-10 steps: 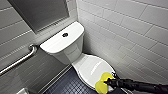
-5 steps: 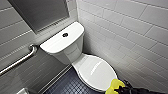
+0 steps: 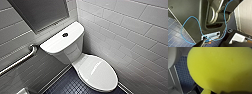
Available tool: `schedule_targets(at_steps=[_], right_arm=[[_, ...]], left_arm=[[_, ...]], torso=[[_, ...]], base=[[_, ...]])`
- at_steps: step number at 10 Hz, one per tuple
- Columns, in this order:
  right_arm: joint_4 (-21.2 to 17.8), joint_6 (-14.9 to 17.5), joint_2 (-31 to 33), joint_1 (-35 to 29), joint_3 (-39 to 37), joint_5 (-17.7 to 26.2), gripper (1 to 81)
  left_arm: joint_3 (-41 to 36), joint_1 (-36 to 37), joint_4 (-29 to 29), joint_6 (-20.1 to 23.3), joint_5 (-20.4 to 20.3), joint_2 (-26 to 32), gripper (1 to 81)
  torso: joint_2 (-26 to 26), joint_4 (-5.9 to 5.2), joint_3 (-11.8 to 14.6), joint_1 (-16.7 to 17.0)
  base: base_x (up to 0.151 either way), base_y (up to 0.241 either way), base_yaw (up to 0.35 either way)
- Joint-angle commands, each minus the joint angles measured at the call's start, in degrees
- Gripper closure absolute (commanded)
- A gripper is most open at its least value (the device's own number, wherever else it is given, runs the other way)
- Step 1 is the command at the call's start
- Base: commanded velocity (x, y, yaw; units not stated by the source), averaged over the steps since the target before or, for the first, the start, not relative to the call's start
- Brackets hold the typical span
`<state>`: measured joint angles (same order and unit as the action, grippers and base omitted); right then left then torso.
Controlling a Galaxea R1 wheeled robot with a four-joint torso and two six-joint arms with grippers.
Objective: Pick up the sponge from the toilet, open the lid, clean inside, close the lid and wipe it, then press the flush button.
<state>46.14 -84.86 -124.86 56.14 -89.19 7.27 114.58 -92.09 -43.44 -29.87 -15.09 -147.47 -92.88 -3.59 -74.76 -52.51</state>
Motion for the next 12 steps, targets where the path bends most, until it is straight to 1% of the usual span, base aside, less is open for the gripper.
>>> schedule_targets(at_steps=[1, 2, 3, 4, 6, 7, 8, 9, 10, 11, 12], right_arm=[[5.6, 0.8, 4.2, 11.6, 0.8, -8.0, 81.1], [6.4, 0.8, 2.8, 14.7, -1.8, -10.3, 81.1], [6.8, 0.8, 0.7, 17.9, -6.0, -12.8, 81.1], [7.0, 0.8, -2.2, 21.1, -11.6, -15.8, 81.1], [7.3, 1.6, -8.8, 26.1, -25.5, -25.1, 81.1], [7.2, 1.6, -11.5, 27.4, -31.4, -29.1, 81.1], [7.4, 1.6, -14.3, 28.7, -37.2, -32.2, 81.1], [7.4, 1.6, -16.3, 29.7, -41.4, -34.5, 81.1], [7.9, 1.6, -18.1, 30.5, -45.0, -36.5, 81.1], [9.1, 1.6, -20.8, 31.6, -49.6, -37.3, 81.1], [10.9, 1.5, -23.1, 32.1, -52.5, -37.3, 81.1]], left_arm=[[-1.3, -2.4, -0.8, 0.4, 3.0, 1.3, 1.0], [-1.3, -2.4, -0.9, 0.5, 3.0, 1.4, 1.0], [-1.3, -2.3, -0.9, 0.5, 3.0, 1.4, 1.0], [-1.3, -2.3, -0.9, 0.5, 3.0, 1.4, 1.0], [-0.9, -2.3, -0.9, 0.6, 3.1, 1.2, 1.0], [-0.6, -2.3, -0.9, 0.6, 3.1, 1.0, 1.0], [-0.5, -2.3, -0.9, 0.6, 3.1, 0.9, 1.0], [-0.2, -2.3, -0.9, 0.6, 3.1, 0.9, 1.0], [0.3, -2.3, -0.9, 0.6, 3.1, 0.6, 1.0], [0.5, -2.3, -0.9, 0.6, 3.1, 0.3, 1.0], [0.5, -2.3, -0.9, 0.7, 3.1, 0.3, 1.0]], torso=[[5.5, 0.00, 0.0, 3.5], [7.2, 0.00, 4.1, 4.6], [8.9, 0.00, 4.7, 5.6], [10.6, 0.00, 5.9, 6.7], [14.5, 0.00, 7.7, 9.3], [16.7, 0.00, 8.6, 10.7], [18.9, 0.00, 9.7, 12.2], [20.7, 0.00, 10.5, 13.4], [23.0, 0.00, 9.8, 14.9], [25.1, 0.00, 9.4, 16.2], [26.8, 0.00, 9.7, 17.4]], base=[[0.000, 0.000, 0.000], [0.000, 0.000, 0.000], [0.000, 0.000, 0.000], [0.000, 0.000, 0.000], [0.000, 0.000, 0.000], [0.000, 0.000, 0.000], [0.000, 0.000, 0.000], [0.000, 0.000, 0.000], [0.000, 0.000, 0.000], [0.000, 0.000, 0.000], [0.000, 0.000, 0.000]])
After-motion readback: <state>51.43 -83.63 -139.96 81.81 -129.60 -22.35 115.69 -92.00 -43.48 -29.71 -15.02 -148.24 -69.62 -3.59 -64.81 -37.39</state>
